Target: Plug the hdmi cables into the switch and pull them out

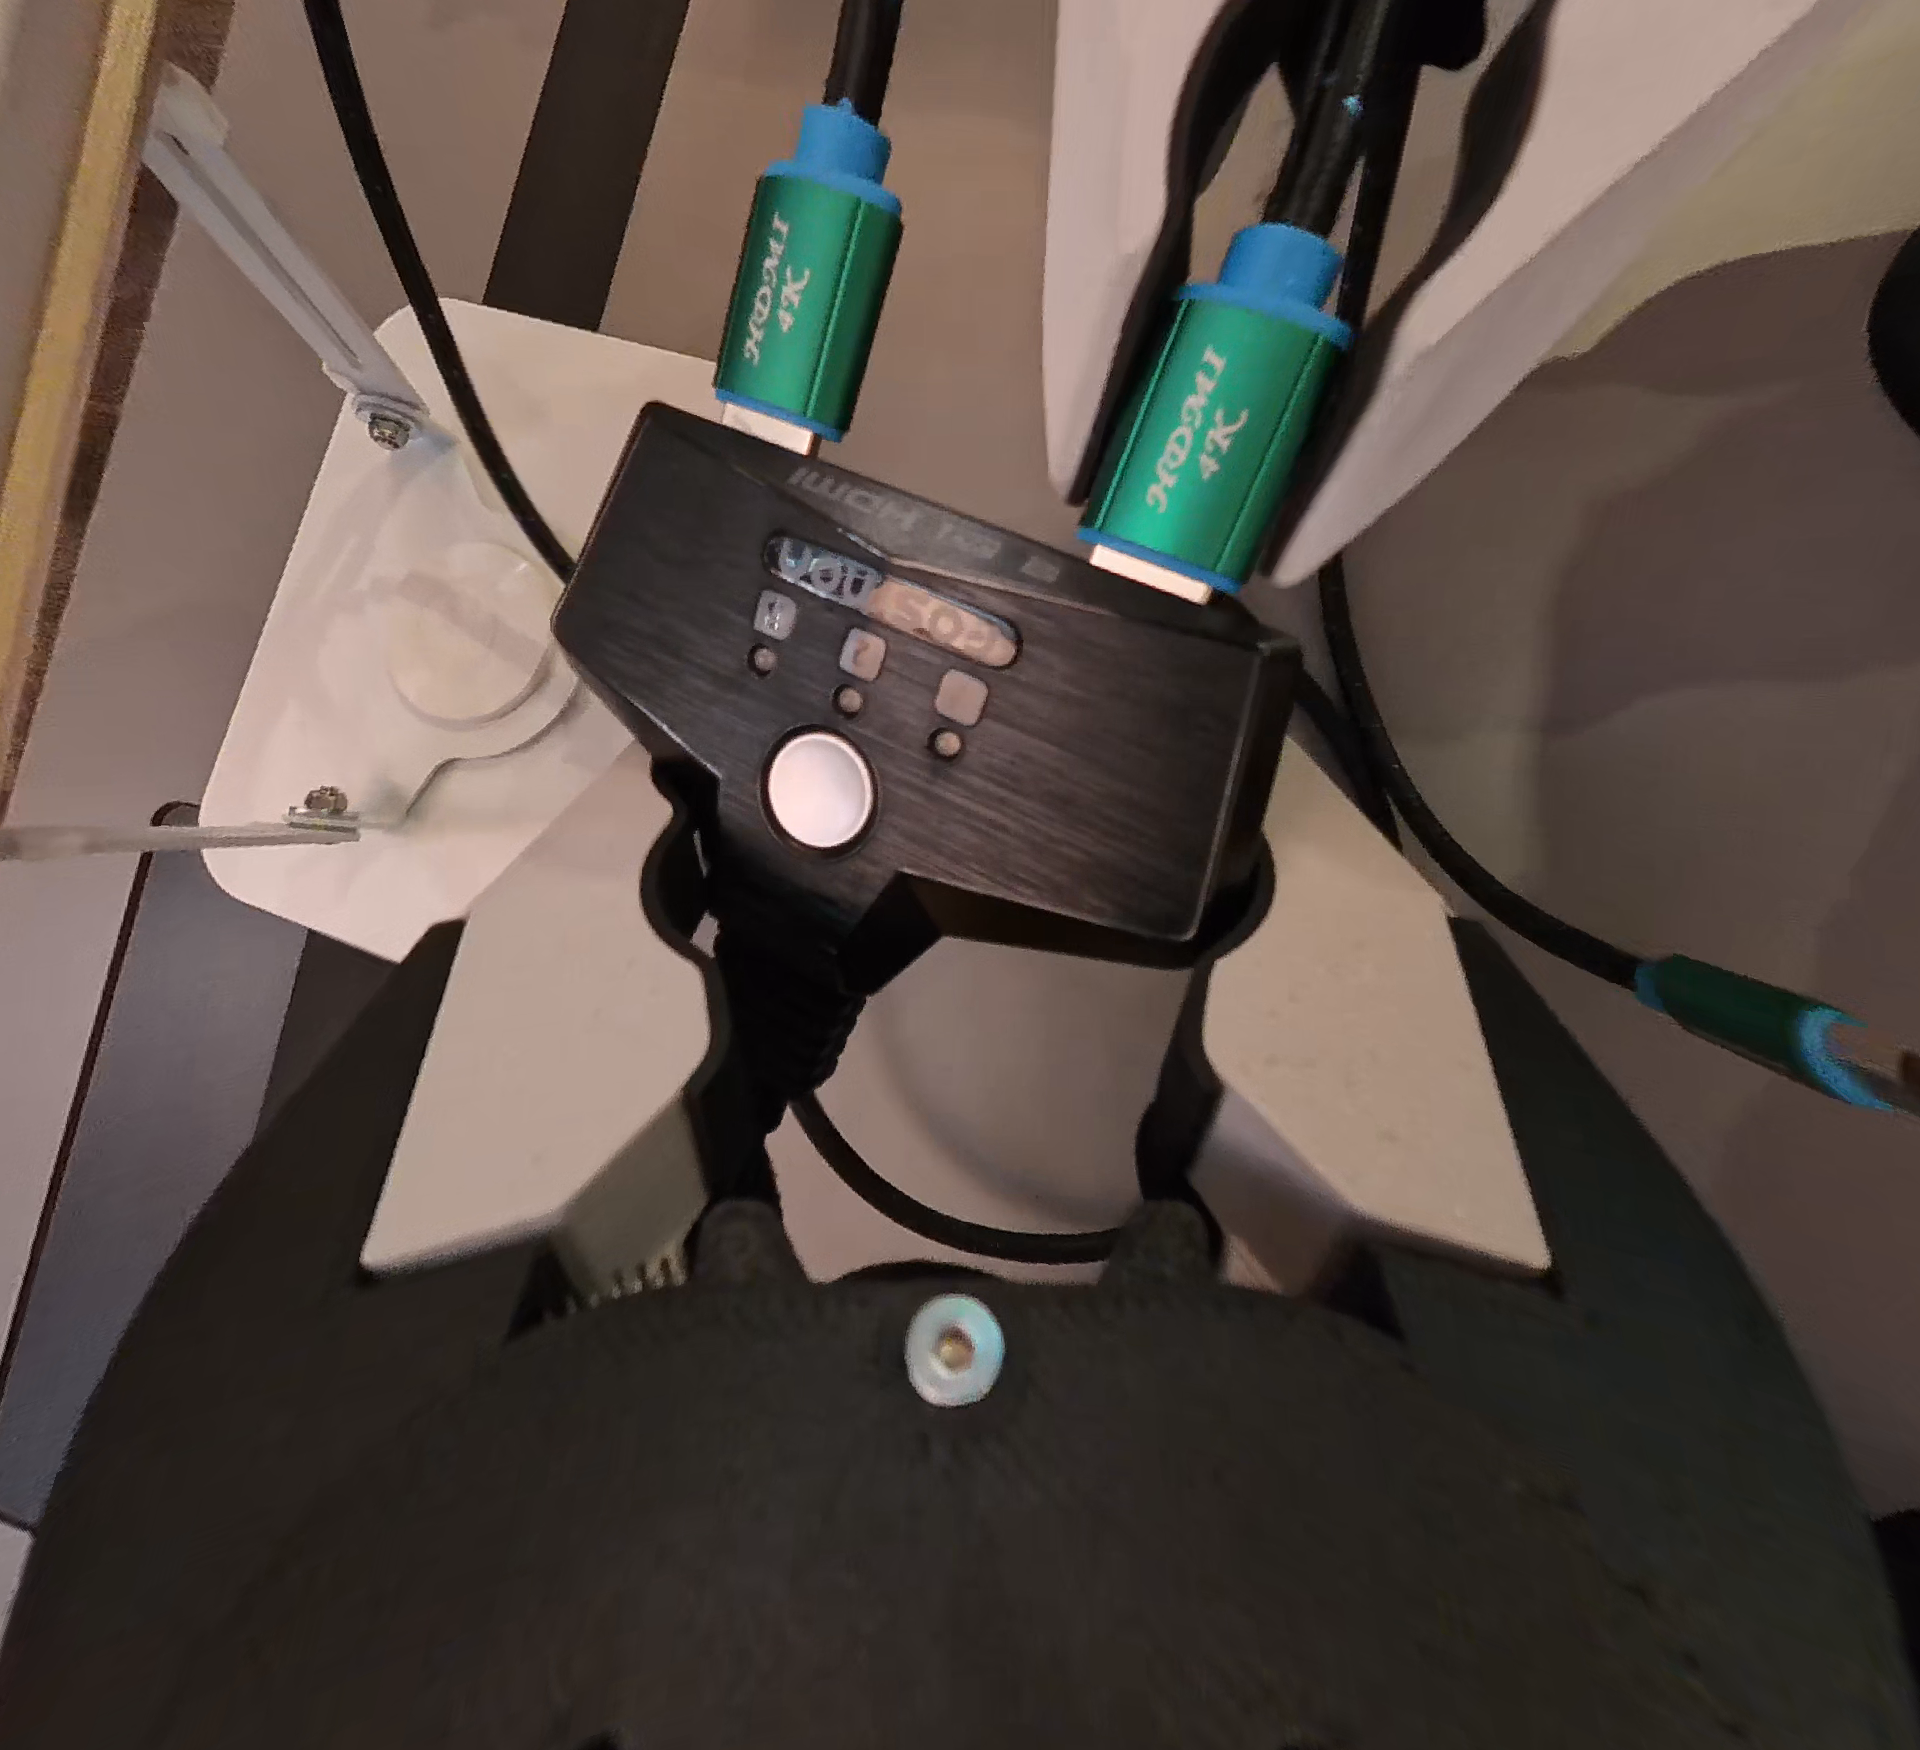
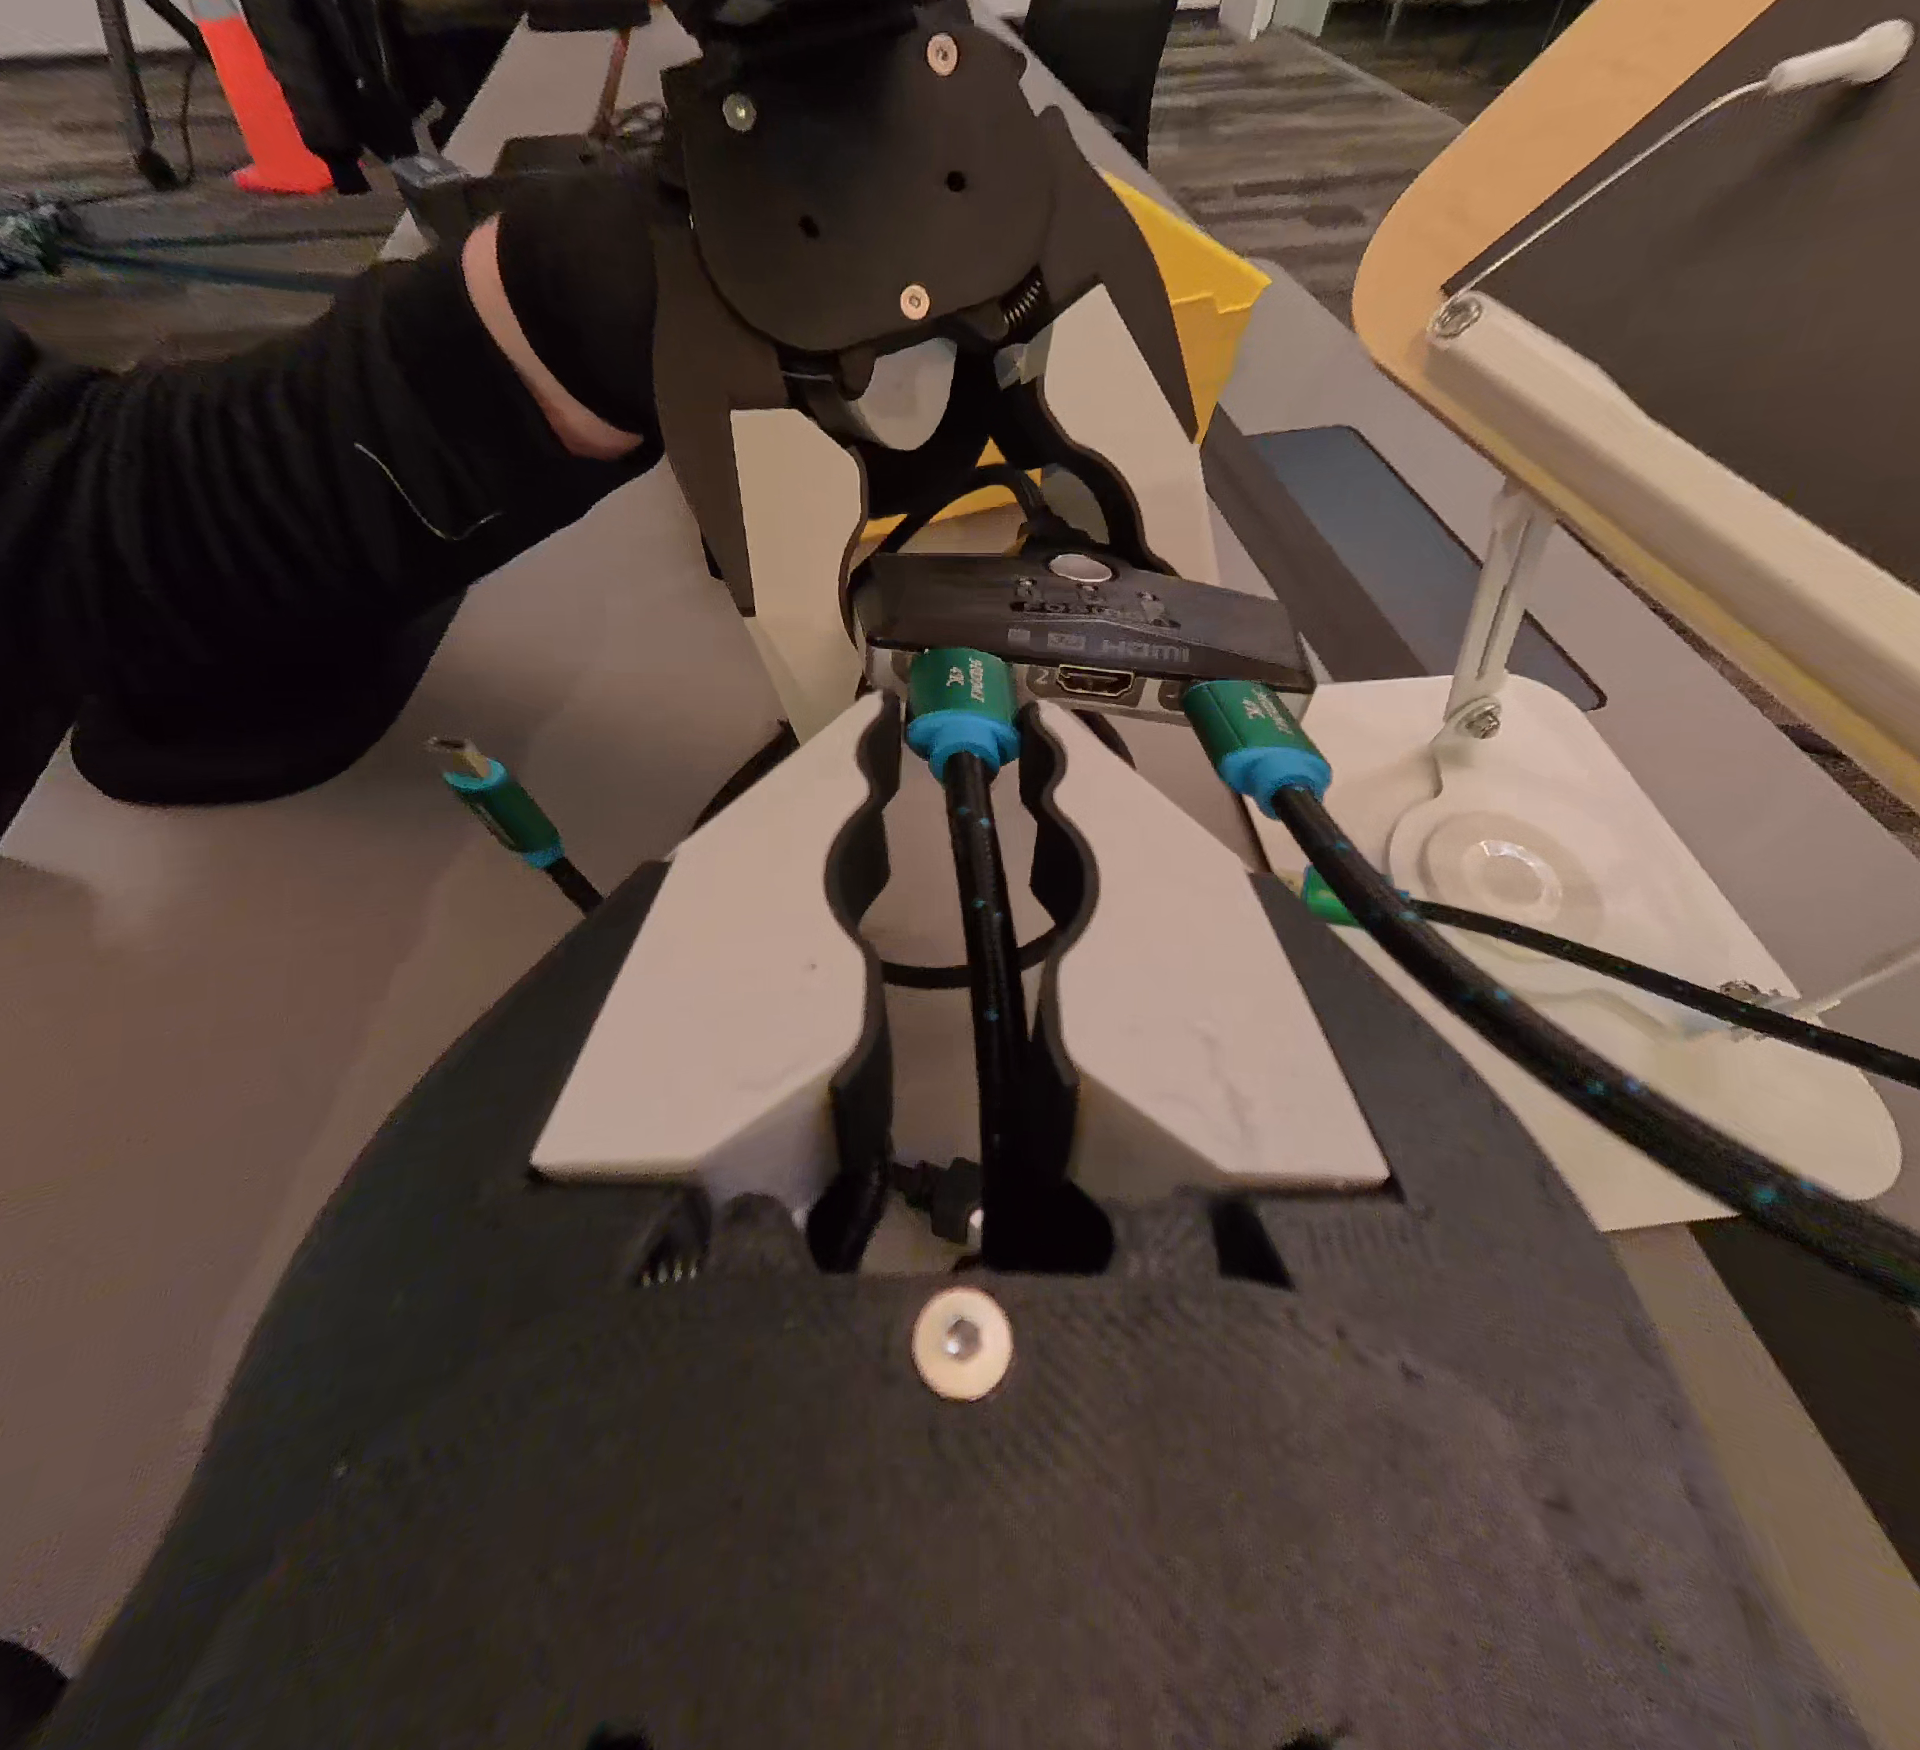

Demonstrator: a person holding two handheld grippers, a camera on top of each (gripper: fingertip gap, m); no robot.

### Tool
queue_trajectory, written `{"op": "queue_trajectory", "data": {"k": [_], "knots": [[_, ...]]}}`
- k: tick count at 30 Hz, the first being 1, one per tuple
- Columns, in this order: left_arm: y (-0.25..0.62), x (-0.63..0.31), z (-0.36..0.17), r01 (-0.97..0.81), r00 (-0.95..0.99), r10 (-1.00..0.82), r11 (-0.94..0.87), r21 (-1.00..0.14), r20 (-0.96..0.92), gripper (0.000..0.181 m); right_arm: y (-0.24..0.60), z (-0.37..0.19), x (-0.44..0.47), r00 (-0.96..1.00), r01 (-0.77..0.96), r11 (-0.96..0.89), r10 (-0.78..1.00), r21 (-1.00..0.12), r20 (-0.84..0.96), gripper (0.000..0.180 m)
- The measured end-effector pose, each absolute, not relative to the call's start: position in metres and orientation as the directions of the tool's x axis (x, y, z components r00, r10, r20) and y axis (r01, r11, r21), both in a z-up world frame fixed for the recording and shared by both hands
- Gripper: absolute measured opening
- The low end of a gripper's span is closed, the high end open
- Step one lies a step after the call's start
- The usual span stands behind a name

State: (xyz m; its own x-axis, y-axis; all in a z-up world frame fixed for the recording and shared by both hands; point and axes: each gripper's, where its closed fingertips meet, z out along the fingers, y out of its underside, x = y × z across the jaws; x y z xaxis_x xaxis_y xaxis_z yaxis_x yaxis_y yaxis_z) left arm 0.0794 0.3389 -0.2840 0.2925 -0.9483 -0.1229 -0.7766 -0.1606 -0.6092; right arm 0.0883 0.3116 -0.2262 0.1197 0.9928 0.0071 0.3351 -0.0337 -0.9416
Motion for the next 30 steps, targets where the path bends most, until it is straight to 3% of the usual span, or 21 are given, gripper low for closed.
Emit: {"op": "queue_trajectory", "data": {"k": [13, 21, 30], "knots": [[0.3384, 0.0852, -0.2795, -0.763, 0.274, -0.951, -0.126, -0.634, -0.141, 0.099, 0.3080, -0.2200, 0.0891, 0.120, 0.287, -0.045, 0.993, -0.957, -0.011, 0.020], [0.3390, 0.0878, -0.2771, -0.740, 0.279, -0.952, -0.133, -0.659, -0.122, 0.098, 0.3105, -0.2169, 0.0898, 0.194, 0.318, 0.033, 0.976, -0.948, 0.099, 0.019], [0.3373, 0.0863, -0.2767, -0.762, 0.251, -0.951, -0.080, -0.642, -0.179, 0.097, 0.3034, -0.2173, 0.0907, 0.090, 0.265, -0.103, 0.993, -0.959, -0.082, 0.020]]}}
